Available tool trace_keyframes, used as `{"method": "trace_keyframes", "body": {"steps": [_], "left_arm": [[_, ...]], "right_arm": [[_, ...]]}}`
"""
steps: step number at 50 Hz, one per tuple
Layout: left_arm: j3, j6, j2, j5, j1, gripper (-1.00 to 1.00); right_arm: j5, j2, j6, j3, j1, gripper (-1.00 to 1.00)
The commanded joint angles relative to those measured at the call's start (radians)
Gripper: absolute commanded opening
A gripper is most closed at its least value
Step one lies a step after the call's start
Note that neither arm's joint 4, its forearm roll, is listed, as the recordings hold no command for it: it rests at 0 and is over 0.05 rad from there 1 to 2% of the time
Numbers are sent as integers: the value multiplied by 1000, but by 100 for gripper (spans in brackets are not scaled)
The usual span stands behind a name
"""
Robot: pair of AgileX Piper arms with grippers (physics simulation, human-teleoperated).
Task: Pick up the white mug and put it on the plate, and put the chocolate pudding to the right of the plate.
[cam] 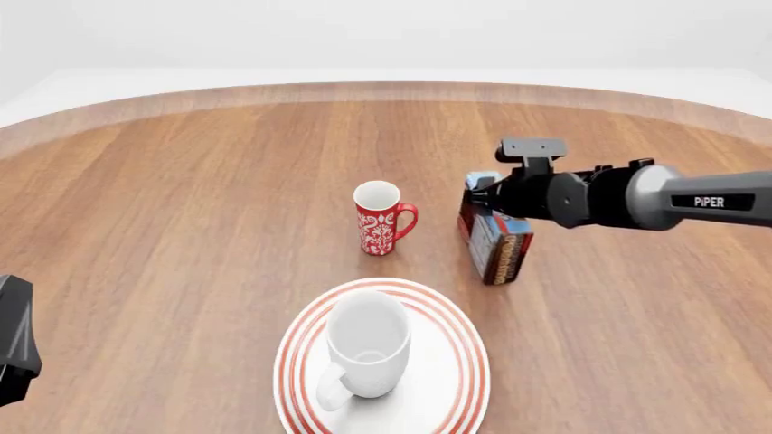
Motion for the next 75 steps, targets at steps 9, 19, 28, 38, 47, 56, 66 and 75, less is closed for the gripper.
{"method": "trace_keyframes", "body": {"steps": [9, 19, 28, 38, 47, 56, 66, 75], "left_arm": [[0, 0, 0, 0, -3, 100], [0, -1, 0, -1, -4, 100], [0, 1, 0, 0, -5, 100], [0, 3, 0, 0, -5, 100], [-1, 7, 0, -1, -7, 100], [-1, 8, 0, -1, -9, 100], [-1, 8, 0, -2, -9, 100], [-1, 6, 0, -3, -8, 100]], "right_arm": [[7, -34, 18, 30, 3, -100], [21, -88, 26, 46, 5, -100], [33, -141, 35, 66, 15, -100], [44, -192, 41, 89, 8, -100], [41, -244, 47, 133, 6, -100], [31, -284, 48, 177, -8, -100], [42, -347, 59, 223, -9, -100], [59, -416, 55, 267, -21, -100]]}}
